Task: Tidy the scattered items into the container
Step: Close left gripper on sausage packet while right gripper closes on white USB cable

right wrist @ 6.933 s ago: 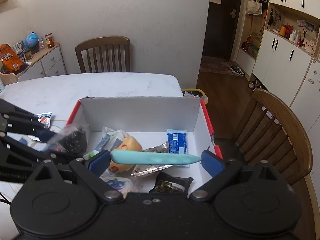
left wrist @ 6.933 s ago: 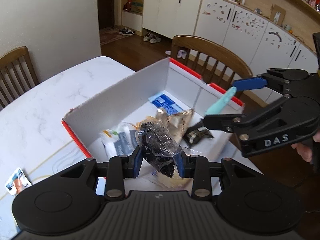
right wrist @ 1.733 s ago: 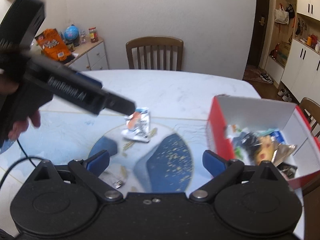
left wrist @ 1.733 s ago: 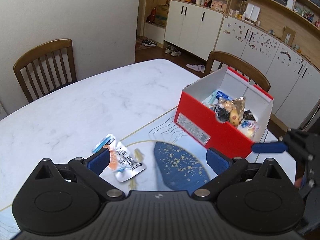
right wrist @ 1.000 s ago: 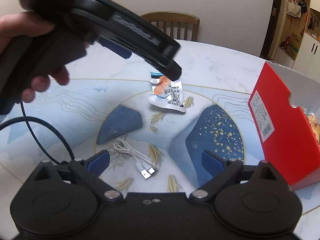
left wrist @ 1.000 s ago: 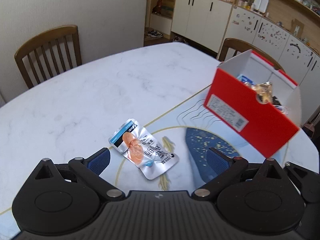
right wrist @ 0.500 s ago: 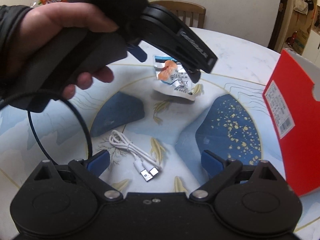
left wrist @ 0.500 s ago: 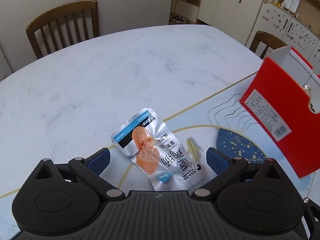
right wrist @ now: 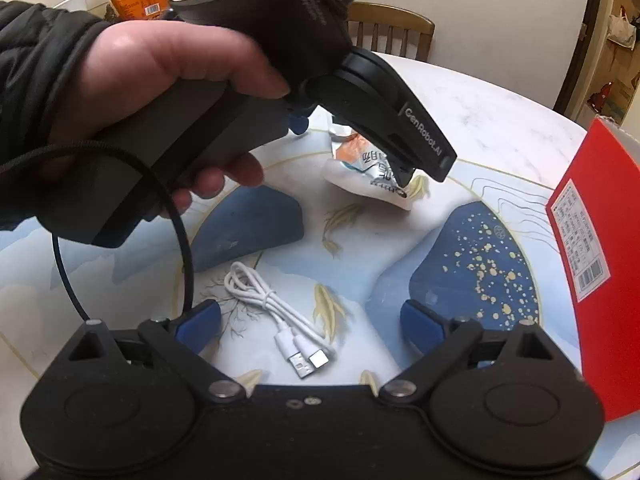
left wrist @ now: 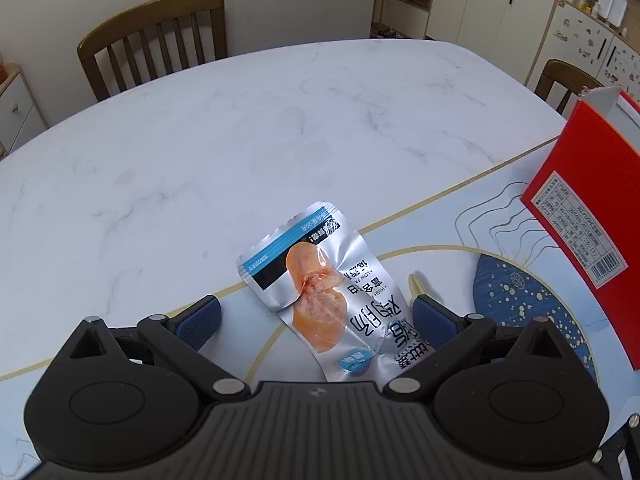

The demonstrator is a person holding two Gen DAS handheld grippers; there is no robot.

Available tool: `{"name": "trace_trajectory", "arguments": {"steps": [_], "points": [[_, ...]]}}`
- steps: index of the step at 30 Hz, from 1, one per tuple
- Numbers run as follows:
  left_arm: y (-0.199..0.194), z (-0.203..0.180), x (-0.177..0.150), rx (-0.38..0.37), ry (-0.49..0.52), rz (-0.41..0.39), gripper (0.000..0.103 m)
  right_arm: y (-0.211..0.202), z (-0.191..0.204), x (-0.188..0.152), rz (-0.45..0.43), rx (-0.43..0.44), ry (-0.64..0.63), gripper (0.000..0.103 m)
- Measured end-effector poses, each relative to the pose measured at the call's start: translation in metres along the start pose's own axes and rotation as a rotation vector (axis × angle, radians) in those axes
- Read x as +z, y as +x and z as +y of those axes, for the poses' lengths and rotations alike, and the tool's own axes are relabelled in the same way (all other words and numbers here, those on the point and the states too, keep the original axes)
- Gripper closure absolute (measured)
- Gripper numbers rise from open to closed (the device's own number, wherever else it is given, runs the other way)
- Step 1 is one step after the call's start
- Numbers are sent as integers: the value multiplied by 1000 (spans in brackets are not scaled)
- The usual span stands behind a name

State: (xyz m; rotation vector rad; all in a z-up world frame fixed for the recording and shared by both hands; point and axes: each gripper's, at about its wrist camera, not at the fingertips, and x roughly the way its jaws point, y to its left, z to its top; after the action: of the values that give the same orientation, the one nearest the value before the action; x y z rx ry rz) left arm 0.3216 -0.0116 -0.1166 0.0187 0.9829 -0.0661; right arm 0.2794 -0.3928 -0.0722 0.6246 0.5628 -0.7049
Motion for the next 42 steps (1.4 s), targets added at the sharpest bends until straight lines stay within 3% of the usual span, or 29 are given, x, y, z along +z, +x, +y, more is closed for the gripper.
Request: {"name": "trace_trajectory", "arguments": {"steps": [11,12,16,20,25,34,42], "points": [[4,-16,0,25,44,-30,2,-1,2,0,18,13,6,14],[4,-16,0,20,50,-35,3,-1,2,0,17,12,7,17],[4,-18,0,5,68,-66,11,-6,5,2,-2,13,4,44],[2,-19,-1,7,65,-86,18,-6,7,3,-2,11,-7,45],[0,-19,-2,4,69,-109,32,-10,9,1,2,11,-10,55],[2,-17,0,-33,107,-109,34,-17,8,1,12,-4,-17,81],[-3,-11,0,-77,81,-108,38,-22,0,1,31,-41,18,82]]}}
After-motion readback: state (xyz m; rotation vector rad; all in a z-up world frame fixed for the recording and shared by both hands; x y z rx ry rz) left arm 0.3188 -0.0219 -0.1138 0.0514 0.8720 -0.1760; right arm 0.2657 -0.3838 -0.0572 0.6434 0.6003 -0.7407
